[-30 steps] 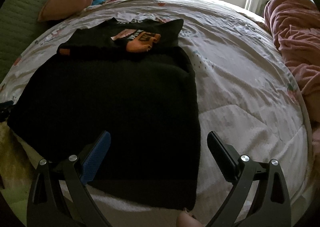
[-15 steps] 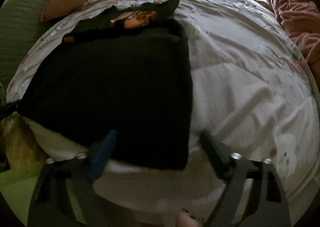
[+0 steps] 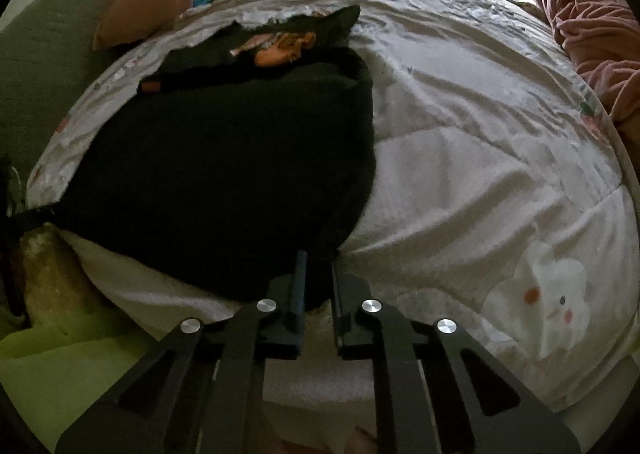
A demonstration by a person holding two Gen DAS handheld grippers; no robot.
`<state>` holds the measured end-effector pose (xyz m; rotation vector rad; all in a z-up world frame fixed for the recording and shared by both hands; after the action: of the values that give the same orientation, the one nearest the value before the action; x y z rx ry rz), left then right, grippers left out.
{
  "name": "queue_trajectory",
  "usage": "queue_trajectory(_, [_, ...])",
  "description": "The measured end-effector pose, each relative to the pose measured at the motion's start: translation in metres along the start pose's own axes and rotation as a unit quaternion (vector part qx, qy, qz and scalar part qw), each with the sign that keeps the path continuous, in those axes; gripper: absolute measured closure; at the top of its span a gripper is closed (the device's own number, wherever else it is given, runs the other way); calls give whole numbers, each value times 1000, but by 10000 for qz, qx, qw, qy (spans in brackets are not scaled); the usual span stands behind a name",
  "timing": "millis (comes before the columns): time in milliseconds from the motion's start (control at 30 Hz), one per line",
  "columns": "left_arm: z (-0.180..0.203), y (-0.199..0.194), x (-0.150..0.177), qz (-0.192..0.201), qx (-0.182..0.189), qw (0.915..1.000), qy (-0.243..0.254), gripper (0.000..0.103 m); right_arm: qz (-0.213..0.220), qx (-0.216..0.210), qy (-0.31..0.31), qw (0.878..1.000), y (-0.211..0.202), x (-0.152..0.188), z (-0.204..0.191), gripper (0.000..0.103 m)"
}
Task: Fold small clothes
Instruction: 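Lift the hem with both grippers and fold it over toward the collar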
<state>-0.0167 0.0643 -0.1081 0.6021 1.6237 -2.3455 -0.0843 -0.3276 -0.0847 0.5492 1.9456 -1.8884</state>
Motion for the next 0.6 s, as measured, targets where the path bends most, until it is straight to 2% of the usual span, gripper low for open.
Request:
queue_trajectory(133, [0,1,-1,-18,-68,10000,46,67,307,-198,-27,9993,-16,-13,-5,94])
queue_trajectory(167, [1,-1,-1,3,-115,9999,66,72,401,-223,-41,9989,-21,-17,-7,94])
queue_trajectory(200, [1,-2,-2,31,-147,9998,92,83,478,-240,-36,9986,-25,-21,-7,94])
queue_trajectory(300, [5,-5,-5,100,-153,9997,161,98,735,-297,39,9968,-36,-33,-5,94])
queue_trajectory(400, [7,-10,-8,197,-166,9995,173,99,927,-361,145,9949,-45,-41,0,94])
queue_trajectory(600, [16,-39,-27,652,-135,9975,246,100,1205,-417,342,9912,-55,-54,11,94])
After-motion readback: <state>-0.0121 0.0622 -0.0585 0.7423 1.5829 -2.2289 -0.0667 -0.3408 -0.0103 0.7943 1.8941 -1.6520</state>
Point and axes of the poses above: each gripper's, at about its wrist camera, not at the fingertips, and y roughly the way its jaws point, z to its right, x to its underside, the point moved 7 cm from there along y, roughly the way its jaws point, and after that the axes turned 10 degrees about x, right-handed, at the moved point
